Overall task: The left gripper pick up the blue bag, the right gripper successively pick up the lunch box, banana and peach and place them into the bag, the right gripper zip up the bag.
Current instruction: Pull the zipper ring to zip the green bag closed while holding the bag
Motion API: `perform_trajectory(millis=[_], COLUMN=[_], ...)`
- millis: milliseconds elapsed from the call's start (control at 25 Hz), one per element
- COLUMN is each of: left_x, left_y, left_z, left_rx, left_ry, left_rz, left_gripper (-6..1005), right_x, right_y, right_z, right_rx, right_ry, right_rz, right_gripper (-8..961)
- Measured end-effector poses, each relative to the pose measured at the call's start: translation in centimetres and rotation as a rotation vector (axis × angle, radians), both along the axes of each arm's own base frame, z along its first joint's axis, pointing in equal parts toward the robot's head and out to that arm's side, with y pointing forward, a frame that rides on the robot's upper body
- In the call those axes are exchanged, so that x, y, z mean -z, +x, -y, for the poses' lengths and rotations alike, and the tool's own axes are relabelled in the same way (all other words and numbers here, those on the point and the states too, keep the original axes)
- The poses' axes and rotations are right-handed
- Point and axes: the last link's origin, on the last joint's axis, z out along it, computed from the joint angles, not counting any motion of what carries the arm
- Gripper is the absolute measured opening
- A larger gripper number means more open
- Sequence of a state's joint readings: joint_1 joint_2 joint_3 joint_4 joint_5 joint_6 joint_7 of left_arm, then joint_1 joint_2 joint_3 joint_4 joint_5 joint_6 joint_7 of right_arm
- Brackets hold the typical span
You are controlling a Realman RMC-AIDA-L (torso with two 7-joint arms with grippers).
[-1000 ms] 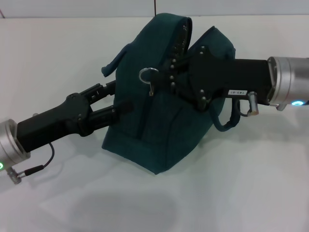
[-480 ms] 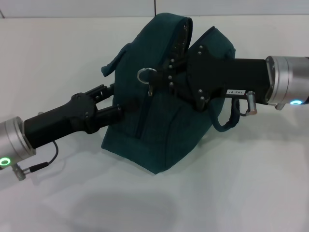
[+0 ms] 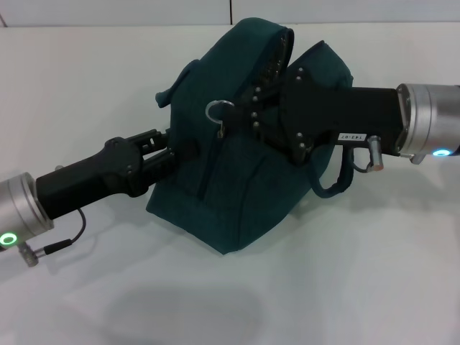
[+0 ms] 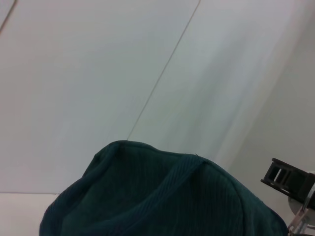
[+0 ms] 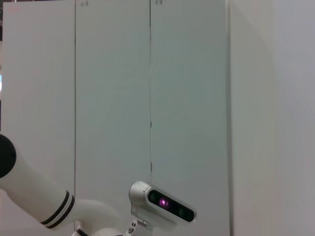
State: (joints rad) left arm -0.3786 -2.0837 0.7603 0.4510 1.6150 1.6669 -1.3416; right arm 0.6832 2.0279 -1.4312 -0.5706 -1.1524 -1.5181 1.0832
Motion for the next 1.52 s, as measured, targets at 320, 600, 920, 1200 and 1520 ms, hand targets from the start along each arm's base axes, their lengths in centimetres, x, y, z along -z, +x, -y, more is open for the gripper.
perform_trajectory(millis=[320,600,920,1200,1520], left_x=[0.2,0.5,1.2,1.7,2.1], left_y=[-0.1,-0.1,0.1,0.3,0.5], left_z=[0.2,0.3,0.8,1.2,1.7], left_rx=[-0.006,0.001,0.038,0.064,0.094], left_ry=[-0.007,0.000,-0.016,-0.044,-0.063], left_rz=[0.004,0.001,-0.018,-0.028,-0.030], left_gripper=[254,217,168,92,67], right_x=[-0.2,-0.7,-1.2,-1.2,-1.5], right_y=[0.4,0.6,0.5,1.4,1.6], right_z=[-0.1,-0.7,-1.2,-1.8,-1.8], right_rx=[0.037,0.105,0.178,0.293,0.334], right_ry=[0.009,0.011,-0.020,-0.054,-0.088], right_rz=[-0.021,-0.080,-0.114,-0.123,-0.157], right_gripper=[42,45,48,50,53])
